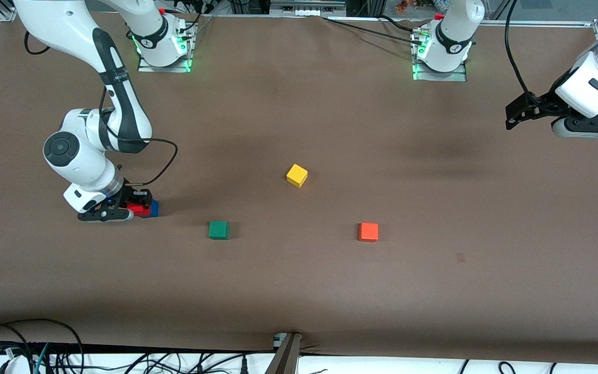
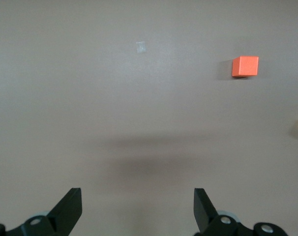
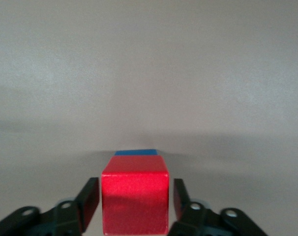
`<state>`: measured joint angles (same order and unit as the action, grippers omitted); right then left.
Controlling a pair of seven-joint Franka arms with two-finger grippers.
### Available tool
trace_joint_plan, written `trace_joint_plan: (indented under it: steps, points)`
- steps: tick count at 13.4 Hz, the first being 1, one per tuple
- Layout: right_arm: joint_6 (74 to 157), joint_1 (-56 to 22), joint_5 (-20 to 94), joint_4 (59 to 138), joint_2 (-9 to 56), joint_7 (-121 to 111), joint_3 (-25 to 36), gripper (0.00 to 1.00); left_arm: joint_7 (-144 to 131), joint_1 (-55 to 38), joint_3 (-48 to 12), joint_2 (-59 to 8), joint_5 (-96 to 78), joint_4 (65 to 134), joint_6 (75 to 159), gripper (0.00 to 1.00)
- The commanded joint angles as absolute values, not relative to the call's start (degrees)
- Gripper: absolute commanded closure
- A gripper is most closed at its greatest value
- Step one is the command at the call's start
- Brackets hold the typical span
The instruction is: Pass red block to right arm, stack on blue
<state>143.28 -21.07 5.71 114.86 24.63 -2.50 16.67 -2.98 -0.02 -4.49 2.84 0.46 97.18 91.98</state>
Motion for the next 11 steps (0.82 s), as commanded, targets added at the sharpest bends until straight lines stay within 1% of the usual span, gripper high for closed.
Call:
trace_joint_plan:
  steps: [1,4,6,8,11]
  points:
    - [143.3,-21.0,5.5,115.2,24.2,-1.8,16.4,0.00,-2.7,-0.1,-4.7,2.2,1.2,95.8,91.8,0.00]
    - [142.7,-21.0,5.4,114.4,22.8,-3.3,16.5,0.00,-2.7,-0.1,-4.7,2.2,1.2,95.8,91.8,0.00]
    - [141.4,-21.1,5.4,111.6,21.1,-3.3,16.3,0.00,-2.7,-0.1,-4.7,2.2,1.2,95.8,91.8,0.00]
    - [137.3,-21.0,5.4,107.9,20.1,-3.2,16.5,0.00,-2.7,-0.1,-4.7,2.2,1.2,95.8,91.8,0.00]
    - [126.2,-21.0,5.5,103.4,17.1,-1.7,16.5,0.00,-2.7,-0.1,-4.7,2.2,1.2,95.8,91.8,0.00]
